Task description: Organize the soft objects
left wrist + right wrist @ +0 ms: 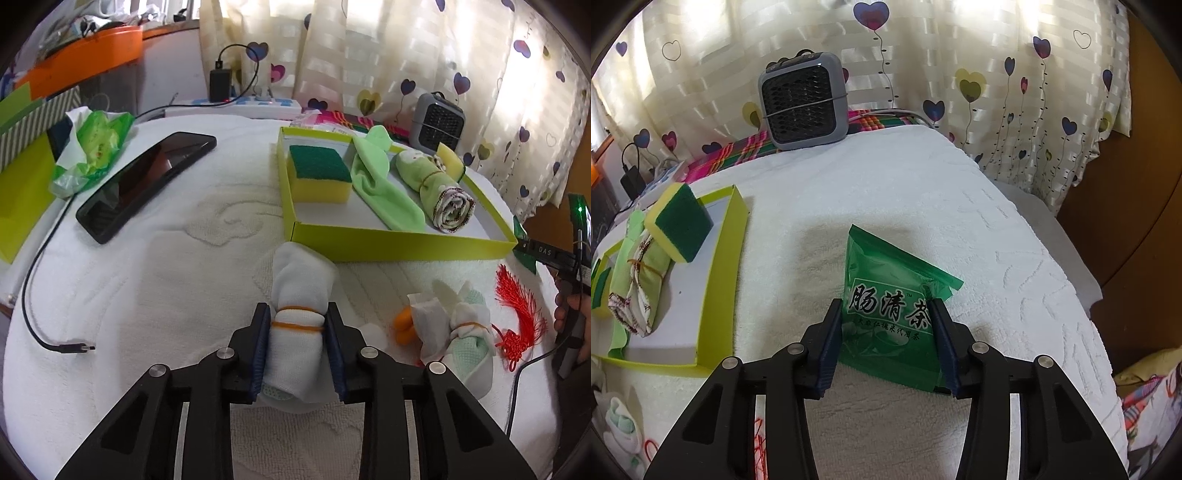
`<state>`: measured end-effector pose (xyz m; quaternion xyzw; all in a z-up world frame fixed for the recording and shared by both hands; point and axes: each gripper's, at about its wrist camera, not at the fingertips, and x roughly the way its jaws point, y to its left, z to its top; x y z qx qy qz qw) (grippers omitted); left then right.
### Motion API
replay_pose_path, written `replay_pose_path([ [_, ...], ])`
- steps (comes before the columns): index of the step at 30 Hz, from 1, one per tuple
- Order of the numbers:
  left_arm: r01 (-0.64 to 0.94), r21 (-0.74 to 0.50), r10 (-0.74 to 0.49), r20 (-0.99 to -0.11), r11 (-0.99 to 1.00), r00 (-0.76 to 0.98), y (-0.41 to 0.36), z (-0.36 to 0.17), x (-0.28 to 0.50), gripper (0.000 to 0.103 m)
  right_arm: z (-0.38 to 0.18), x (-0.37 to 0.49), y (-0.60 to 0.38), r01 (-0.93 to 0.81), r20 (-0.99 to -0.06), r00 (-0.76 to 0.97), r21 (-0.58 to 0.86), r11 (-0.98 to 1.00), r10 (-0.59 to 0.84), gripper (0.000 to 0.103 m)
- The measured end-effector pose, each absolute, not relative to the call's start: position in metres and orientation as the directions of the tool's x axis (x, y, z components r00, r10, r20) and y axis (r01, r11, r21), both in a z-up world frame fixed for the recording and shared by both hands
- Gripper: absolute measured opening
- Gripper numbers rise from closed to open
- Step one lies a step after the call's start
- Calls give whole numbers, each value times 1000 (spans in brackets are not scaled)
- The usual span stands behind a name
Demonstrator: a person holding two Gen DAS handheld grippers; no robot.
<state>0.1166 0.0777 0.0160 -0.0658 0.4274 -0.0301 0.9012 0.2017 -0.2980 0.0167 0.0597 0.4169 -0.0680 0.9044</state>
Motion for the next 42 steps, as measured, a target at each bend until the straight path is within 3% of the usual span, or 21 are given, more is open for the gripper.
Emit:
replay_pose_path([
  [18, -13, -162, -115, -752, 987, 649, 80, 25, 107, 26, 29, 185, -289, 121, -737, 676, 71, 990, -30, 47],
  [42, 72, -171, -172, -692, 983, 701, 60, 77, 124, 26, 75, 163, -249, -54, -667, 738, 86, 995, 98, 47],
])
